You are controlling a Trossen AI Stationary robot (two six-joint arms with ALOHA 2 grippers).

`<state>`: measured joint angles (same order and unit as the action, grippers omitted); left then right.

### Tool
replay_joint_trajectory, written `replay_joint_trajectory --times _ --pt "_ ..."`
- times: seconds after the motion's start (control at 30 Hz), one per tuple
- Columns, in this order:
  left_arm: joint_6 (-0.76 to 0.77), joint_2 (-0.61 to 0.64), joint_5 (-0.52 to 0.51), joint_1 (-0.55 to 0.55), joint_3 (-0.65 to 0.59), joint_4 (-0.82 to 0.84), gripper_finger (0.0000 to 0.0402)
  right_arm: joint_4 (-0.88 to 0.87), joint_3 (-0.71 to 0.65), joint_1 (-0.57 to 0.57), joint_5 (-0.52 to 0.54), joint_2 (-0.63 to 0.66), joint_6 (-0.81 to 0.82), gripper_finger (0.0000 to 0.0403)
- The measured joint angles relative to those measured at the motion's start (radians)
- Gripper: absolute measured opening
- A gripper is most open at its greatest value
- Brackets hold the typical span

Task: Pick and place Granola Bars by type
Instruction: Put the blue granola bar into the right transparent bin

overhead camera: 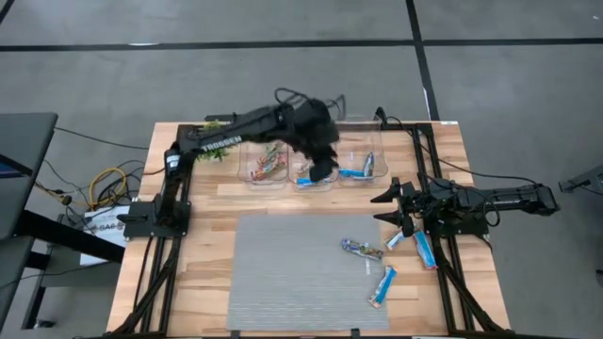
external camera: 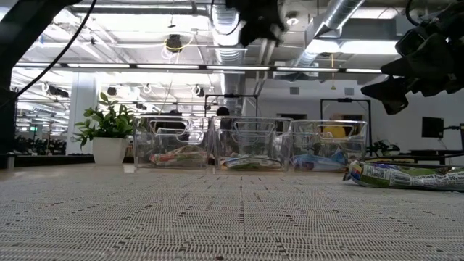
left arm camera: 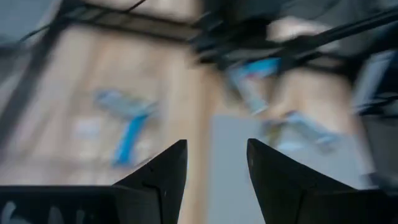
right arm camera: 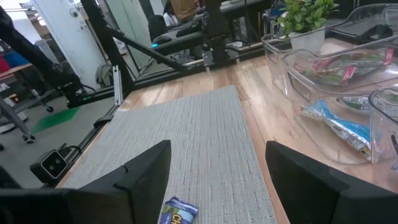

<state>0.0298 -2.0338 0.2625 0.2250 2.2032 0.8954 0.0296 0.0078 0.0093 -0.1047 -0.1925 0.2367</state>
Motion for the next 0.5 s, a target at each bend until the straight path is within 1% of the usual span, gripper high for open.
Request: replay_joint_trajectory --times 0.1,0.2,0.37,0.5 --pt "0.036 0.000 0.053 -0.082 0.000 -0.097 0.0159 0.000 0.000 0.000 0.000 0.000 0.000 0.0255" --pt "0.048 0.000 0.082 -0.162 0.000 -0.170 0.0159 0.000 0.000 0.000 0.000 0.000 0.000 0.0255" --pt "0.086 -0.001 0.081 -0.292 0.000 -0.259 0.0159 0.000 0.000 0.000 0.000 0.000 0.000 0.0255" --pt "0.098 -0.001 0.066 -0.382 0.000 -0.292 0.0159 0.000 0.000 0.000 0.000 0.000 0.000 0.0255"
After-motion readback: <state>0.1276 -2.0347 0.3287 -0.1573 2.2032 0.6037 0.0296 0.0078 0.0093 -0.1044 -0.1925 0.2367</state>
